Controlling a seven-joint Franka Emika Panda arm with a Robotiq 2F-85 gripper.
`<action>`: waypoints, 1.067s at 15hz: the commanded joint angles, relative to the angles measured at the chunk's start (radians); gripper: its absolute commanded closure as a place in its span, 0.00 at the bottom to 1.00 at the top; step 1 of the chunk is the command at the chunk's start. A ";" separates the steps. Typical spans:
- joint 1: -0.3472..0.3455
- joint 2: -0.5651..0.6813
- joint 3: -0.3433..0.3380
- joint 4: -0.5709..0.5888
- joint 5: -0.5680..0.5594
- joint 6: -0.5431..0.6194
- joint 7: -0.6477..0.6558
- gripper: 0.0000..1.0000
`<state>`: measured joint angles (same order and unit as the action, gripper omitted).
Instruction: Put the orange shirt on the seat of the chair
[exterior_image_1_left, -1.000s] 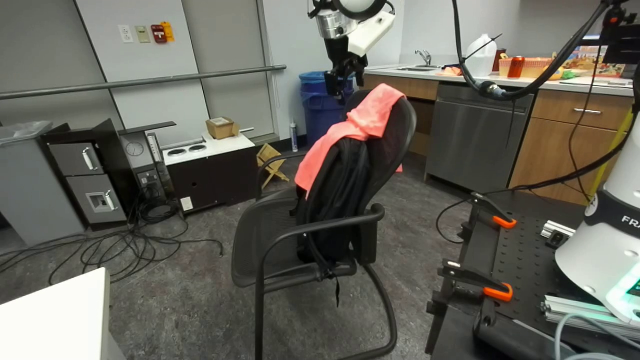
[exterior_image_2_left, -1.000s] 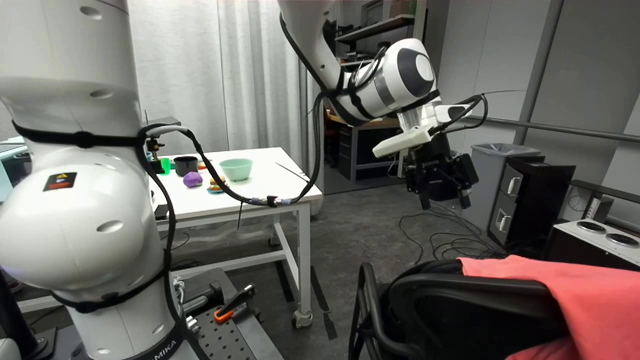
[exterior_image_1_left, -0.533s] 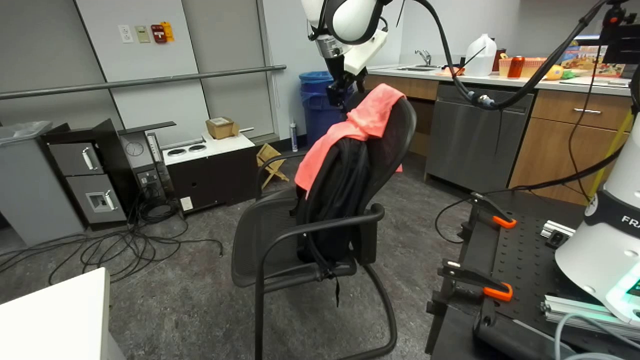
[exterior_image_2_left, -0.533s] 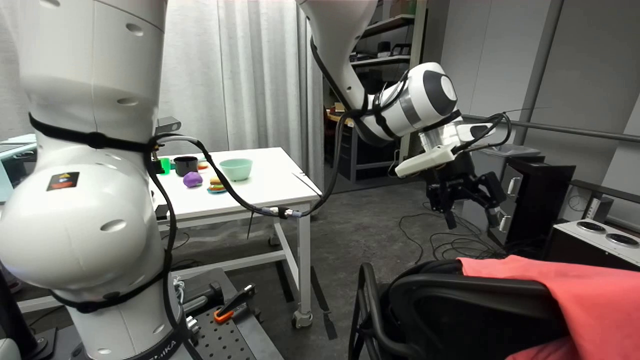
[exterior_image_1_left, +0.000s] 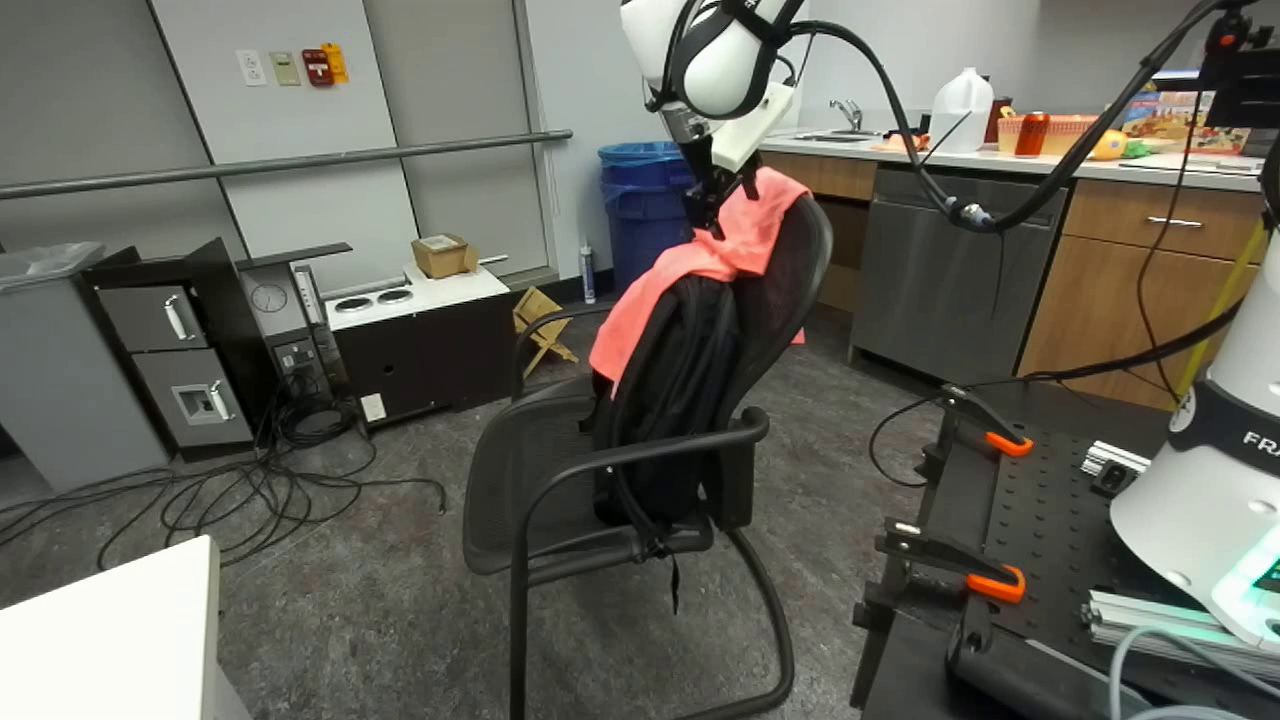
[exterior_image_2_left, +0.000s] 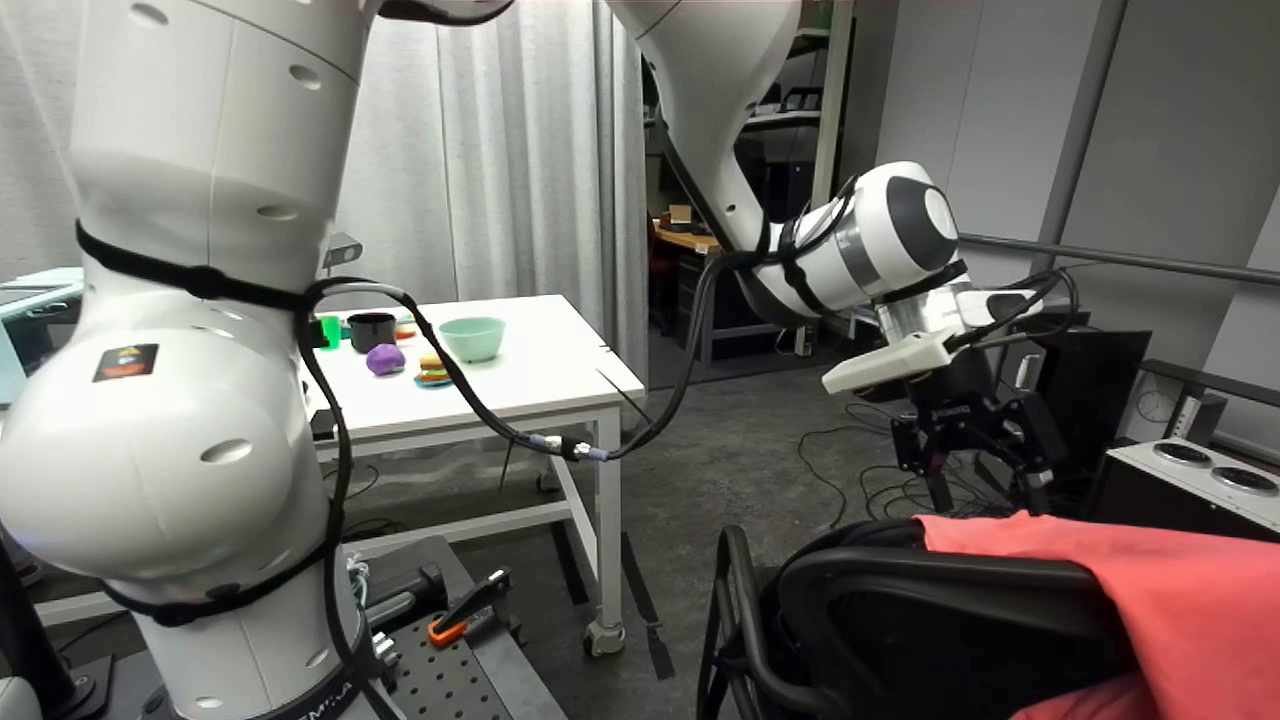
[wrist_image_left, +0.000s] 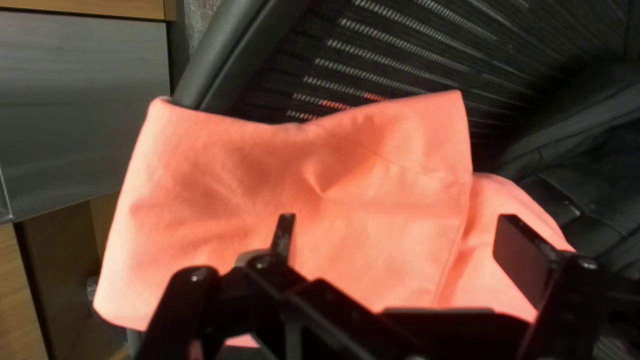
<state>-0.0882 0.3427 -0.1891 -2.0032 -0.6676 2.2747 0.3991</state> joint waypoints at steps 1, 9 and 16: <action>0.009 0.057 -0.027 0.034 -0.017 0.005 0.021 0.00; 0.011 0.130 -0.052 0.059 -0.016 0.002 0.021 0.00; 0.002 0.142 -0.066 0.059 -0.012 0.014 0.012 0.36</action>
<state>-0.0880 0.4655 -0.2323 -1.9591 -0.6676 2.2747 0.4023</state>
